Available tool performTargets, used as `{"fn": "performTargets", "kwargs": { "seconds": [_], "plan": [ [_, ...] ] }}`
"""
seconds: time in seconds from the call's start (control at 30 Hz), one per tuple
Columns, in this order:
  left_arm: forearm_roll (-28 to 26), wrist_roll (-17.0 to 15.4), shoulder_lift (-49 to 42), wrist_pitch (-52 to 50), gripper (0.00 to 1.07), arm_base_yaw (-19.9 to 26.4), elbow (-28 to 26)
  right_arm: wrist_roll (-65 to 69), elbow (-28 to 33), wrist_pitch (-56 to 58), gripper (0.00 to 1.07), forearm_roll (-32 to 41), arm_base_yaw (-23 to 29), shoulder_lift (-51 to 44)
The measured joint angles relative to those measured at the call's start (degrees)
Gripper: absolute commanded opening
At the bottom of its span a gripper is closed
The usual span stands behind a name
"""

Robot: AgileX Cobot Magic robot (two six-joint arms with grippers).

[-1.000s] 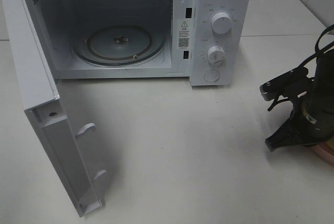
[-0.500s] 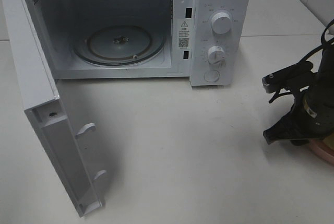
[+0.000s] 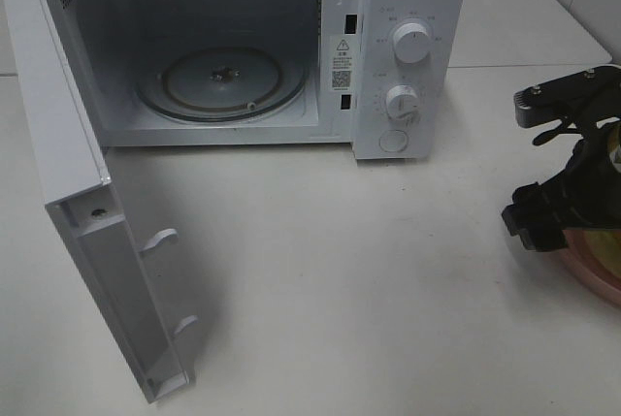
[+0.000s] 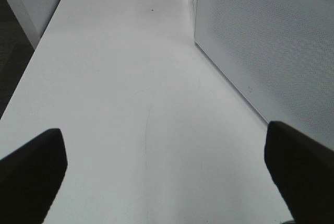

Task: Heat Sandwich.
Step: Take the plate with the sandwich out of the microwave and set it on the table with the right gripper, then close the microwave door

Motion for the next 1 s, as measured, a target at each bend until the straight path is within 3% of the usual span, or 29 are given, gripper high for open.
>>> {"fn": "performTargets", "kwargs": {
  "seconds": [0.27,1.0],
  "plan": [
    [0.0,0.0,0.0,0.0,0.98,0.0,0.0,-10.5,-0.4,6.1,0.84,9.8,0.0,-7.5],
    [0.0,0.0,0.0,0.0,0.98,0.0,0.0,-21.6,-0.4,24.7,0.79,21.6,0.0,-35.0]
  ]
}}
